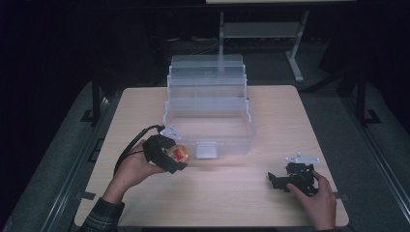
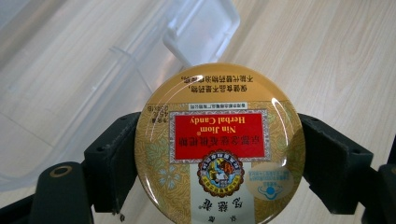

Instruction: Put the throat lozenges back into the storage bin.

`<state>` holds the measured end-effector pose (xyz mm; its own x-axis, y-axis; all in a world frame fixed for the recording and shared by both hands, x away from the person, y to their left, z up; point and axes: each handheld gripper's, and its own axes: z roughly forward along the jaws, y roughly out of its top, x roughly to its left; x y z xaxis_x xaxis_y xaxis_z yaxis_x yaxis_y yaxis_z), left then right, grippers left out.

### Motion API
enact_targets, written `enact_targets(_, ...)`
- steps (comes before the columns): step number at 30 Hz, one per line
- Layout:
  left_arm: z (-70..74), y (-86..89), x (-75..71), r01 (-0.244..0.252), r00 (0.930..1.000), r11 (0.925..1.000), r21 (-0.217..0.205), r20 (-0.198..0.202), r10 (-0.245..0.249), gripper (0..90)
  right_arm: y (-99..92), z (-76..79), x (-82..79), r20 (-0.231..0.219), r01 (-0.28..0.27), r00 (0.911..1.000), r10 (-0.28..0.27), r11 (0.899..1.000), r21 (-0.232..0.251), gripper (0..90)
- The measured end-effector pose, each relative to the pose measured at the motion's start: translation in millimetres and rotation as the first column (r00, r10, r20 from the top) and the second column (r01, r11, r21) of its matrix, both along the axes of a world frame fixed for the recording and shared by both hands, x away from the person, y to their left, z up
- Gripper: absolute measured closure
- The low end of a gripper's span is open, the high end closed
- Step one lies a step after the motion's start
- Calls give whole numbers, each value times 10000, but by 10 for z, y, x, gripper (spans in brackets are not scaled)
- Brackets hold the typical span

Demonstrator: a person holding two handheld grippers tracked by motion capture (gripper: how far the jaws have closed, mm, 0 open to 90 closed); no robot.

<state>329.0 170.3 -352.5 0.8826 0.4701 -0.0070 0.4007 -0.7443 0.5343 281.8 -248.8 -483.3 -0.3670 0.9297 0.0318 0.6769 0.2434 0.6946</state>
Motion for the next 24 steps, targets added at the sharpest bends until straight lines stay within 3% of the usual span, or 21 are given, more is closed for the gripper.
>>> enact_targets(24, 88, 46, 303, -507, 9987, 9987, 28, 2, 507, 197, -1, 0, 0, 11, -10, 10000, 11, 10000, -16, 0)
